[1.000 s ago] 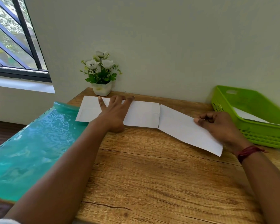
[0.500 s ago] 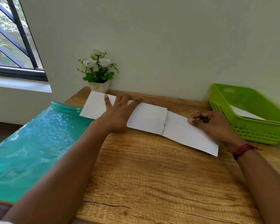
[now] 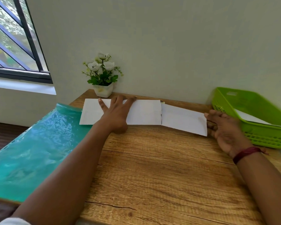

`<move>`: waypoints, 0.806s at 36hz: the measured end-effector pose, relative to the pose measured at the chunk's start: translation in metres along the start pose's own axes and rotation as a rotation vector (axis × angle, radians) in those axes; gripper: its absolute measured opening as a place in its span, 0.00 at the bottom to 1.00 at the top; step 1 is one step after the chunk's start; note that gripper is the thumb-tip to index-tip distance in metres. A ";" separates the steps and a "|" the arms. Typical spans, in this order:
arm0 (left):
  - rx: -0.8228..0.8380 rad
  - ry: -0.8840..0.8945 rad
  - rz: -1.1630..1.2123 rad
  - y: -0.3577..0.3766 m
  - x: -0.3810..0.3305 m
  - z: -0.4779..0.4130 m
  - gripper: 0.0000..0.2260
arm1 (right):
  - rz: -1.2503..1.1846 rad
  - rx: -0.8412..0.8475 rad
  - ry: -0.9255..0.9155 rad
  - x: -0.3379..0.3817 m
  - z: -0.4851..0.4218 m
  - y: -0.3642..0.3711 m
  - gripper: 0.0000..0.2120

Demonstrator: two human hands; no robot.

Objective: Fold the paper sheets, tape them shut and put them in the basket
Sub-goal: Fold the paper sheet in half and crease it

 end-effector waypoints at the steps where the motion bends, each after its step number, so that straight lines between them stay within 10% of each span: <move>1: -0.002 -0.011 0.001 0.000 0.001 0.000 0.49 | -0.012 -0.002 0.012 -0.002 -0.001 0.000 0.18; 29: 0.015 0.030 -0.004 0.002 -0.012 0.001 0.49 | 0.056 -0.028 -0.124 -0.022 0.001 0.017 0.16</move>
Point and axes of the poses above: each hand's wrist, its own z-axis away from the middle knuckle, its own y-axis out of the palm, x = y × z, the point moved 1 cm from there along -z, towards the middle knuckle
